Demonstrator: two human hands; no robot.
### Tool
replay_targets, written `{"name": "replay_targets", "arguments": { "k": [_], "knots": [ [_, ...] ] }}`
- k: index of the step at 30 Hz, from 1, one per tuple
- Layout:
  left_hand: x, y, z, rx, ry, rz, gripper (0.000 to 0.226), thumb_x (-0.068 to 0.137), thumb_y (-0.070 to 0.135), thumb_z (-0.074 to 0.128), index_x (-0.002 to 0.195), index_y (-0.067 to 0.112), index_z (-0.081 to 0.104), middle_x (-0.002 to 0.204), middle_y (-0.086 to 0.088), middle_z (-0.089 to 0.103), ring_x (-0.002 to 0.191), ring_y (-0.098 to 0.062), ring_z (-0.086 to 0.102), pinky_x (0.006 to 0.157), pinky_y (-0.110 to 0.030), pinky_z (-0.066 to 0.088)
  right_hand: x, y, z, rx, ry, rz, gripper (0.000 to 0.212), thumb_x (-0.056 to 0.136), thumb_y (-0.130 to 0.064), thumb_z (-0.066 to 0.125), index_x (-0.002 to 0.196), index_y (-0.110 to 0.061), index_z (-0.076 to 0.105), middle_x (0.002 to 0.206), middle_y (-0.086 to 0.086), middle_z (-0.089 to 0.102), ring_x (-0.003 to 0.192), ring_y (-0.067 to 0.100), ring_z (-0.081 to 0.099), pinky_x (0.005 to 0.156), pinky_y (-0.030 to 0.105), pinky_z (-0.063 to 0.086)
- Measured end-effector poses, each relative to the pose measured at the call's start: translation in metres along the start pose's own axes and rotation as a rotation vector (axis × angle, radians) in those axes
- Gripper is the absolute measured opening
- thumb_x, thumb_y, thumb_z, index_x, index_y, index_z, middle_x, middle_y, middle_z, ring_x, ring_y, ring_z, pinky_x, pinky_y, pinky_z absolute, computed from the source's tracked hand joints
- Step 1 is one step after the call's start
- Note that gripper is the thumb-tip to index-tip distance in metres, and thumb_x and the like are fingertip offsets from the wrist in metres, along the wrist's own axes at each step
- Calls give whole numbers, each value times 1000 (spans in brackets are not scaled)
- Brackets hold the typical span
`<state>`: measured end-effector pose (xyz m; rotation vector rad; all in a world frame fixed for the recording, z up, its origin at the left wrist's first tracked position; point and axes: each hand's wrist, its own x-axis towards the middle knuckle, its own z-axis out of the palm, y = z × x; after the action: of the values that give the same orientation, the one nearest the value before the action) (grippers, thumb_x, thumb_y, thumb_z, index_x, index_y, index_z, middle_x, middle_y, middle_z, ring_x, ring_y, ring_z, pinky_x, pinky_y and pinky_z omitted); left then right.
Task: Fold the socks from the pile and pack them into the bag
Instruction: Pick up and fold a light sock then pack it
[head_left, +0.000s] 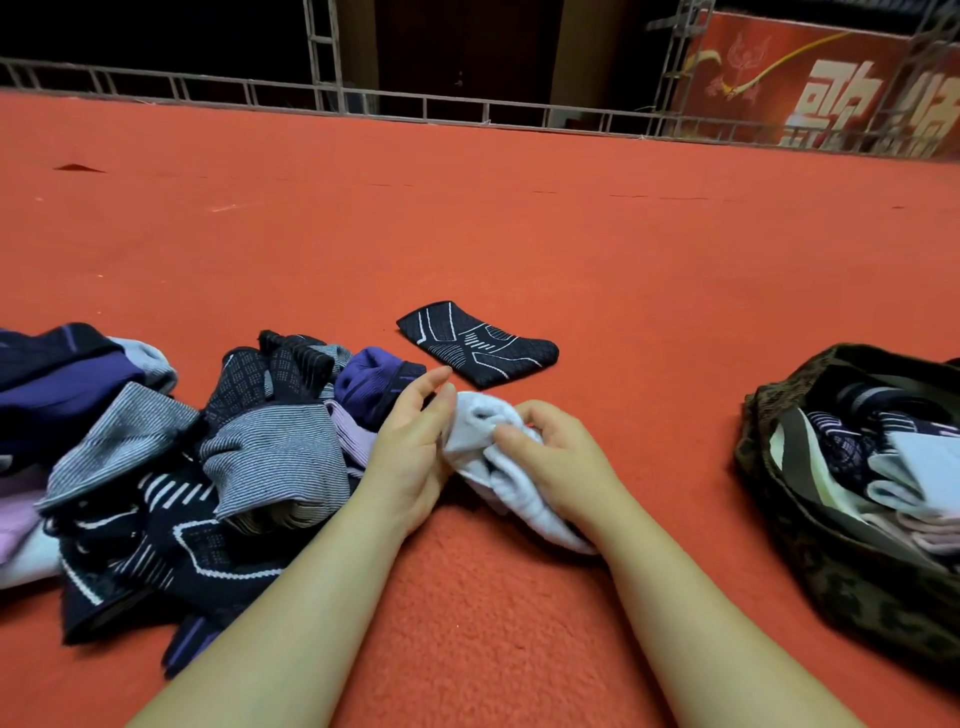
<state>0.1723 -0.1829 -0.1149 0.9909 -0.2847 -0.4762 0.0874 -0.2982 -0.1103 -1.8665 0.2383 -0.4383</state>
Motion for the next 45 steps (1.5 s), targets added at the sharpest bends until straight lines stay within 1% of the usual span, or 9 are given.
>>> {"name": "replay_targets", "arguments": {
  "k": [5,14,18,23,28,31,36,40,45],
  "knots": [
    [-9,-6,3,217,17,30,27,78,29,70,82,19,46,66,4,47,55,-6,45,47,-21,34,5,1,-3,130,347,104,16,94,-32,54,95,-17,55,87,-7,60,75,5,56,62,17,42],
    [-9,-10,5,79,-44,-104,11,94,14,51,87,7,57,77,-10,65,66,-15,64,65,-29,55,5,-6,4,323,195,230,35,88,-45,61,101,-13,58,89,5,68,76,16,64,69,35,50],
    [-4,-1,4,-171,-98,-68,20,95,19,43,88,8,59,74,-4,70,69,-13,68,68,-26,58,5,-10,-13,322,156,267,22,89,-36,62,86,-15,59,62,-5,59,47,5,52,46,20,42],
    [3,10,-2,-195,63,-94,31,97,34,41,99,9,58,84,-11,69,69,-21,70,55,-34,57,2,-15,-27,316,11,307,18,92,-28,58,82,-14,61,63,0,61,50,10,53,42,17,40],
    [-2,3,-1,257,142,115,26,98,21,46,81,10,63,76,-7,67,66,-16,63,63,-28,50,4,-6,-31,-332,105,140,24,88,-45,58,91,-22,65,85,-13,63,77,0,58,70,16,42],
    [-4,3,-2,244,40,132,18,94,18,51,84,11,63,75,-3,67,65,-12,61,60,-24,50,-5,-16,-21,-517,79,-158,59,70,-62,49,114,-24,60,108,-14,55,102,5,52,89,24,38],
    [-1,0,-5,146,-45,113,18,73,27,62,85,13,64,76,-2,65,70,-14,60,67,-26,50,-9,-12,-1,-628,-131,-140,46,70,-50,71,110,-31,58,102,-17,54,94,2,50,79,25,42],
    [-1,-3,-7,233,8,172,21,68,23,75,87,19,66,83,3,67,81,-13,61,76,-28,49,-2,-2,-2,-361,9,-54,23,79,-27,70,68,-14,54,62,-7,52,60,1,44,57,22,35],
    [-1,-5,-10,298,161,306,42,54,45,71,85,22,53,75,7,52,61,-2,50,61,-25,42,1,-2,-12,94,139,133,23,87,-22,65,75,-3,60,68,-1,56,64,9,50,59,27,40]
  ]
}}
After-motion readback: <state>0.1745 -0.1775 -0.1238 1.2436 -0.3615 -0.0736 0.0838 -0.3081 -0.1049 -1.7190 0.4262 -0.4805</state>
